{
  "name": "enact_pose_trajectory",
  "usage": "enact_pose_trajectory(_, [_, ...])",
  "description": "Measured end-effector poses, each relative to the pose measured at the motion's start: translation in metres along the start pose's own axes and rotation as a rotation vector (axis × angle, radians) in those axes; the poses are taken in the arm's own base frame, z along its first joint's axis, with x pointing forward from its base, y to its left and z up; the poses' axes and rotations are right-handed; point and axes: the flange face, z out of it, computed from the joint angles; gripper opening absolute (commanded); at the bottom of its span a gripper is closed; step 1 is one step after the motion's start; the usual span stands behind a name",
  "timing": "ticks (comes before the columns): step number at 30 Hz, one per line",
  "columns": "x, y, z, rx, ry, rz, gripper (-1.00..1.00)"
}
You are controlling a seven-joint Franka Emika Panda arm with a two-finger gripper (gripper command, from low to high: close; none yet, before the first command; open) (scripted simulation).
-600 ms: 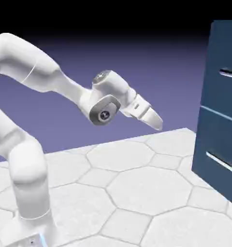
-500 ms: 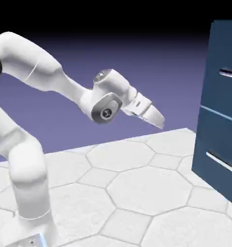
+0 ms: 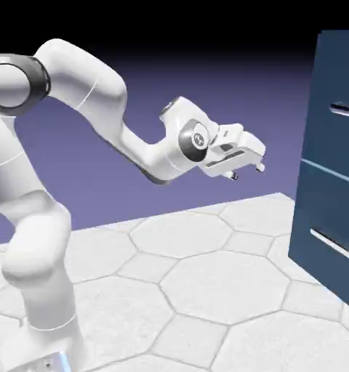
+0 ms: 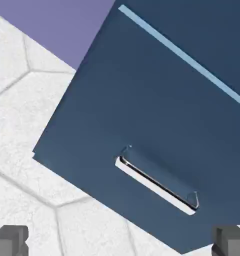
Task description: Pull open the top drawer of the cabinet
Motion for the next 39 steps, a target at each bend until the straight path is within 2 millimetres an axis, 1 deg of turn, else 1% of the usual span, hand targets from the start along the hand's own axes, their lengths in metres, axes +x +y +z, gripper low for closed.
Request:
enact_pose_trajectory(5, [0.006,-0.015,0.018,-0.001,0.030,-0.145,0.00])
enact_pose_trajectory(10, [0.013,-0.026,0.035,0.006,0.069,-0.276,0.00])
enact_pose_trajectory(16, [0.024,-0.031,0.052,0.021,0.131,-0.412,0.00])
enact_pose_trajectory(21, [0.037,-0.028,0.064,0.033,0.198,-0.509,0.00])
enact_pose_trajectory(26, [0.055,-0.019,0.072,0.041,0.281,-0.591,0.00])
enact_pose_trajectory(30, [0.074,-0.006,0.076,0.037,0.356,-0.644,0.00])
enact_pose_trajectory(35, [0.102,0.019,0.078,0.018,0.461,-0.697,0.00])
enact_pose_trajectory(39, [0.127,0.046,0.075,-0.013,0.551,-0.730,0.00])
